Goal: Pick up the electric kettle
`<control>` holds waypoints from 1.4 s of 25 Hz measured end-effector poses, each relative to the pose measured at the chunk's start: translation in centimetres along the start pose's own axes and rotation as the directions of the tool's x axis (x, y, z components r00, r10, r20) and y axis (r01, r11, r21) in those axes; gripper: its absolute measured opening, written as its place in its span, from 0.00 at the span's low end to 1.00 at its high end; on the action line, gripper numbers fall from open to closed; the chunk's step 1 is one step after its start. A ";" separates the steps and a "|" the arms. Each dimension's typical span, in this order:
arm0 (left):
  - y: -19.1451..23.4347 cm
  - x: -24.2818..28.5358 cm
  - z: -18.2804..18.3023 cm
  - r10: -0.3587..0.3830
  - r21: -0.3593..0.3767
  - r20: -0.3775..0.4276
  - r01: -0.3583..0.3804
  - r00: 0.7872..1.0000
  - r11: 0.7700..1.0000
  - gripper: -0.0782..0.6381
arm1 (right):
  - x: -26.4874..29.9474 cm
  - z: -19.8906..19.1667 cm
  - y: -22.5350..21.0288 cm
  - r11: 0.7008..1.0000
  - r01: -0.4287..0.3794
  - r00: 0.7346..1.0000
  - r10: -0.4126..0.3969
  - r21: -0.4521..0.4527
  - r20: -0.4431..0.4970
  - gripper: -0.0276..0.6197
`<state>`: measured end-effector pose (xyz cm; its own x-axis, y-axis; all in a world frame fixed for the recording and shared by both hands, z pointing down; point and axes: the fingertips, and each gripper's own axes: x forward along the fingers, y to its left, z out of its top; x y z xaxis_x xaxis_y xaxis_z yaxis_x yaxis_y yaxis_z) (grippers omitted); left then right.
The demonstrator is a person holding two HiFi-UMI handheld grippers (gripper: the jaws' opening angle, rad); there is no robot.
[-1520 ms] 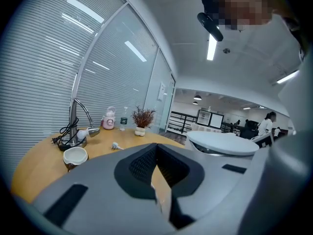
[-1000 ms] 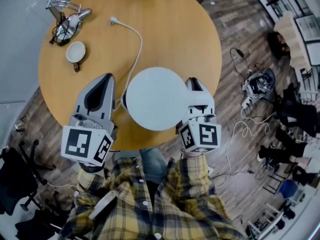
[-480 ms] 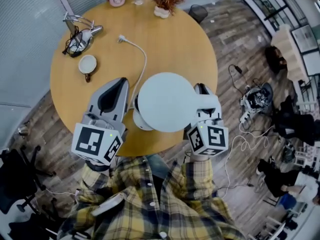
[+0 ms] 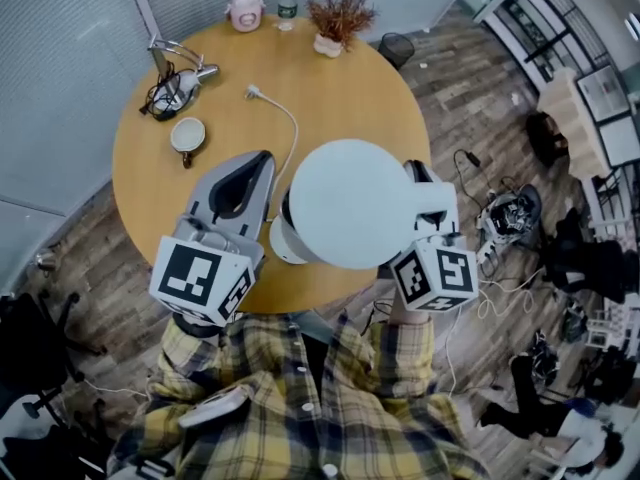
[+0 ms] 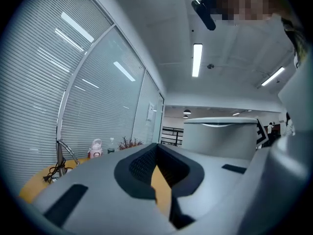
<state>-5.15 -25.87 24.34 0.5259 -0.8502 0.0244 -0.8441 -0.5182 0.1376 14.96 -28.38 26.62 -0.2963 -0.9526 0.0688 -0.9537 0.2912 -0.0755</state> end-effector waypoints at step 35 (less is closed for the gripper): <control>-2.7 -4.1 1.3 -0.032 0.037 0.029 0.031 0.999 0.999 0.11 | -5.0 1.7 2.3 1.000 -0.010 1.000 0.010 0.008 0.010 0.13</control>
<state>-5.12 -21.10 22.53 0.5496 -0.8354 -0.0083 -0.8307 -0.5475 0.1015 14.38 -23.08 24.46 -0.3049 -0.9506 0.0577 -0.9503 0.2997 -0.0842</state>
